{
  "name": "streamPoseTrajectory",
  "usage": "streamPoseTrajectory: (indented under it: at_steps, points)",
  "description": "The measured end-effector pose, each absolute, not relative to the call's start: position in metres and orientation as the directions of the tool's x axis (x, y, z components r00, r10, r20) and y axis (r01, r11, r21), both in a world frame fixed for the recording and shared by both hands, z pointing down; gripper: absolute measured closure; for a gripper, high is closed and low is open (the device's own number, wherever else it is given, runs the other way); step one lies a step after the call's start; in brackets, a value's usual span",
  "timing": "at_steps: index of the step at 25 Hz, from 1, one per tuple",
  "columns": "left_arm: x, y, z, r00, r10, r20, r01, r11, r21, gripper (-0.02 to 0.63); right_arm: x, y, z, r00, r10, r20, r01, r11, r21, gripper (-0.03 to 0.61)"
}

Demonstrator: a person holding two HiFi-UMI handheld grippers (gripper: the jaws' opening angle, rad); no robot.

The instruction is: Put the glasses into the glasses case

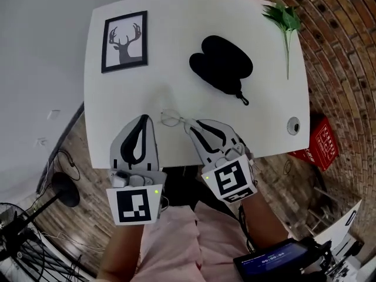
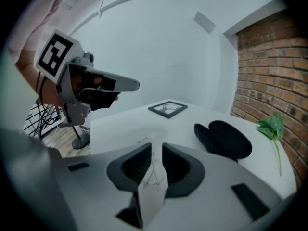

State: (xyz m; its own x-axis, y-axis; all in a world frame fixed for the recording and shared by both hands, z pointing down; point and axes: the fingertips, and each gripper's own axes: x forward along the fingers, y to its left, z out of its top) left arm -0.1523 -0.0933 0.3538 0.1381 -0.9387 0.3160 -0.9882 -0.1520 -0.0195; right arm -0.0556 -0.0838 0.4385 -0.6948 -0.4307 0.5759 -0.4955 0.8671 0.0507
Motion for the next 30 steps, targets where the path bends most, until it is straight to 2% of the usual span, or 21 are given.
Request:
streamPoseTrajectory:
  at_steps: [10,30]
  points:
    - [-0.150,-0.098,0.391,0.154,-0.910,0.386,-0.987,-0.163,0.008,0.609,-0.052,-0.074,0.483,-0.651,-0.360,0.669,-0.443,0.895,0.051,0.509]
    - [-0.159,-0.110,0.399,0.163,-0.904,0.396,-0.986,-0.164,0.030,0.609,-0.058,-0.083,0.503,-0.595,-0.316,0.739,-0.427,0.903,0.042,0.549]
